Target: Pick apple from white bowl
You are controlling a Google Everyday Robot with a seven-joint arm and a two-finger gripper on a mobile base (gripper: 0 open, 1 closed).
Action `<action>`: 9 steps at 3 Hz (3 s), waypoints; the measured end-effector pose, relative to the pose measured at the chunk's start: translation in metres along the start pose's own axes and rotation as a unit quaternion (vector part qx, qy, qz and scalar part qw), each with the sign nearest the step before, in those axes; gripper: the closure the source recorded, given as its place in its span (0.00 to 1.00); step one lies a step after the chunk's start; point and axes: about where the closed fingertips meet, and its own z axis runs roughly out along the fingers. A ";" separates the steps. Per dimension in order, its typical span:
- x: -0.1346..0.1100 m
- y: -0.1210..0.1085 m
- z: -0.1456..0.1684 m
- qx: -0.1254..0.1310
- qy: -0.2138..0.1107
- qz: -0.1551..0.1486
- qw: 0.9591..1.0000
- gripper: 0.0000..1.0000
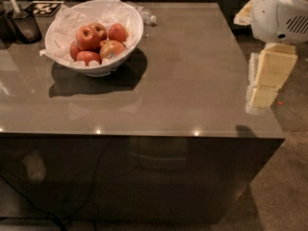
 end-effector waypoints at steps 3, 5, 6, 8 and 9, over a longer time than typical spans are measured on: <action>-0.075 -0.057 -0.019 0.019 -0.073 -0.029 0.997 0.00; -0.091 -0.067 -0.034 0.045 -0.093 -0.038 0.994 0.00; -0.113 -0.086 -0.031 0.054 -0.104 -0.047 0.992 0.00; -0.175 -0.146 0.002 0.040 -0.098 -0.069 0.992 0.00; -0.185 -0.154 -0.002 0.055 -0.113 -0.071 0.990 0.00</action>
Offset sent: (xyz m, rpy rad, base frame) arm 0.0570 0.0583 0.0454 0.1993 -0.0758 0.0710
